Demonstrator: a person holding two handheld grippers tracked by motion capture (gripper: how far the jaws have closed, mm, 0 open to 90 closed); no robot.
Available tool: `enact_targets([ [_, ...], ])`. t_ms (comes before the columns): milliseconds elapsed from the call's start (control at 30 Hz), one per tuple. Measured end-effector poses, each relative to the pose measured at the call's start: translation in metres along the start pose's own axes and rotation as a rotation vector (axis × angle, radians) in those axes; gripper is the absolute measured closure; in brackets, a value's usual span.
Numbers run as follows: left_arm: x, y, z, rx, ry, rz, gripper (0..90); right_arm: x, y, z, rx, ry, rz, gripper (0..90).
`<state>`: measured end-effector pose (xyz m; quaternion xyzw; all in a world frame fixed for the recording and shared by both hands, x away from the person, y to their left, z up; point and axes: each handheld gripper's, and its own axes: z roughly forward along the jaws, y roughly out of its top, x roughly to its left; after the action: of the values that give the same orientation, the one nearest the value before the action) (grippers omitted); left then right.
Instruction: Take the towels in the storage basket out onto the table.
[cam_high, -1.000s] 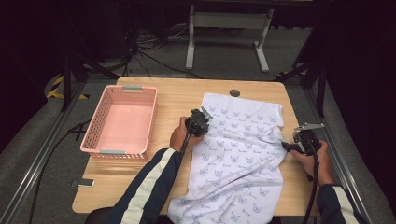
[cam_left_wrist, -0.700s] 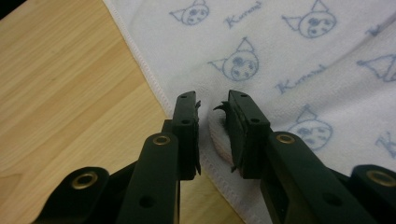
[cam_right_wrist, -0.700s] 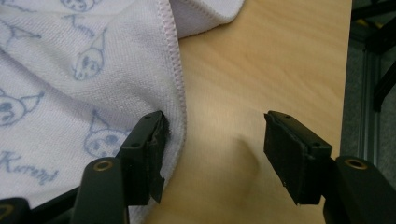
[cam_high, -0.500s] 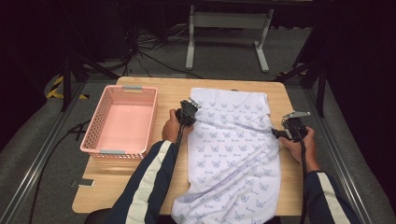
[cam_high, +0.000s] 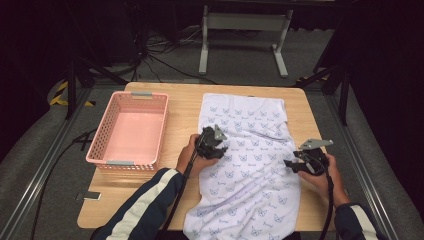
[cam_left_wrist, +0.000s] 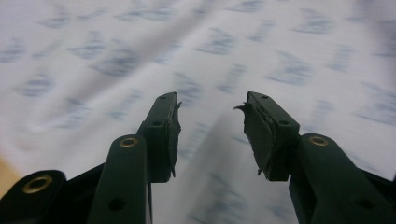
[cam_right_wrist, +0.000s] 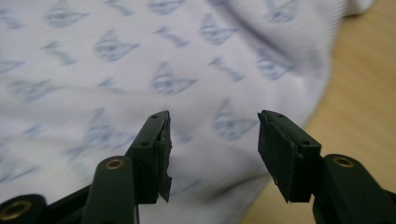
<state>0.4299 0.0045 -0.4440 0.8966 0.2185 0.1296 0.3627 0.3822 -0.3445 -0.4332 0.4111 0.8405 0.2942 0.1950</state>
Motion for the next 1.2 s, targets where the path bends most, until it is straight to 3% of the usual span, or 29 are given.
enact_targets([
  [33, -0.005, -0.003, -0.002, 0.002, -0.033, 0.021, 55.0, 0.006, -0.004, -0.002, 0.004, 0.013, 0.003, 44.7],
  [67, -0.017, -0.012, -0.007, -0.005, -0.094, 0.035, 55.1, 0.014, -0.011, -0.003, 0.024, 0.034, -0.01, 43.0],
  [133, -0.022, -0.016, -0.006, 0.015, -0.103, 0.043, 57.9, 0.019, -0.017, -0.005, 0.039, 0.023, -0.021, 43.3],
  [167, -0.027, -0.02, -0.005, 0.054, -0.096, 0.08, 57.9, 0.019, -0.017, -0.005, 0.039, 0.023, -0.021, 43.3],
  [200, -0.028, -0.026, -0.004, 0.045, -0.078, 0.079, 57.7, 0.017, -0.021, -0.004, 0.065, 0.003, 0.009, 40.7],
  [233, -0.024, -0.026, -0.003, 0.043, -0.091, 0.048, 57.8, 0.014, -0.023, -0.003, 0.065, -0.004, 0.025, 39.8],
  [267, -0.024, -0.026, -0.003, 0.043, -0.091, 0.048, 57.6, 0.014, -0.023, -0.003, 0.065, -0.004, 0.025, 39.8],
  [333, -0.014, -0.024, -0.001, 0.049, -0.032, 0.034, 57.7, 0.002, -0.023, 0.001, 0.044, -0.013, 0.065, 39.4],
  [400, -0.01, -0.025, 0.0, 0.043, -0.033, 0.018, 58.0, -0.006, -0.02, 0.006, 0.028, -0.021, 0.077, 39.3],
  [467, 0.0, -0.024, 0.003, 0.032, 0.025, -0.002, 59.3, -0.01, -0.017, 0.009, 0.028, -0.026, 0.075, 39.2],
  [533, 0.008, -0.021, 0.006, 0.039, 0.035, -0.018, 59.5, -0.017, -0.01, 0.016, 0.02, -0.039, 0.093, 39.1],
  [567, 0.01, -0.019, 0.008, 0.038, 0.068, -0.029, 59.5, -0.021, -0.007, 0.019, 0.024, -0.038, 0.094, 38.9],
  [633, 0.016, -0.015, 0.011, 0.051, 0.081, -0.031, 60.5, -0.026, 0.001, 0.025, 0.027, -0.052, 0.088, 38.4],
  [700, 0.021, -0.012, 0.014, 0.055, 0.125, -0.027, 60.6, -0.03, 0.011, 0.034, 0.022, -0.084, 0.074, 38.5],
  [800, 0.022, -0.011, 0.015, 0.048, 0.126, -0.053, 60.5, -0.034, 0.023, 0.045, 0.022, -0.118, 0.067, 38.4],
  [900, 0.015, -0.015, 0.003, 0.048, 0.068, -0.029, 58.5, -0.032, 0.029, 0.048, 0.021, -0.136, 0.048, 40.0],
  [967, 0.007, -0.018, -0.014, 0.009, -0.005, 0.001, 57.4, -0.027, 0.026, 0.037, -0.004, -0.092, 0.036, 40.7],
  [1033, -0.005, -0.022, -0.029, -0.024, -0.064, 0.006, 56.1, -0.018, 0.021, 0.017, -0.024, -0.015, 0.01, 39.4],
  [1067, -0.013, -0.025, -0.035, -0.036, -0.109, 0.018, 56.1, -0.014, 0.018, 0.01, -0.024, -0.013, -0.011, 38.8],
  [1133, -0.033, -0.031, -0.044, -0.023, -0.134, 0.056, 54.4, -0.002, 0.007, -0.005, -0.042, 0.045, -0.034, 38.4],
  [1167, -0.043, -0.035, -0.047, -0.027, -0.169, 0.068, 54.0, 0.005, 0.0, -0.009, -0.026, 0.063, -0.048, 37.4],
  [1200, -0.054, -0.038, -0.049, -0.011, -0.178, 0.096, 54.1, 0.011, -0.007, -0.012, -0.007, 0.071, -0.081, 36.5],
])
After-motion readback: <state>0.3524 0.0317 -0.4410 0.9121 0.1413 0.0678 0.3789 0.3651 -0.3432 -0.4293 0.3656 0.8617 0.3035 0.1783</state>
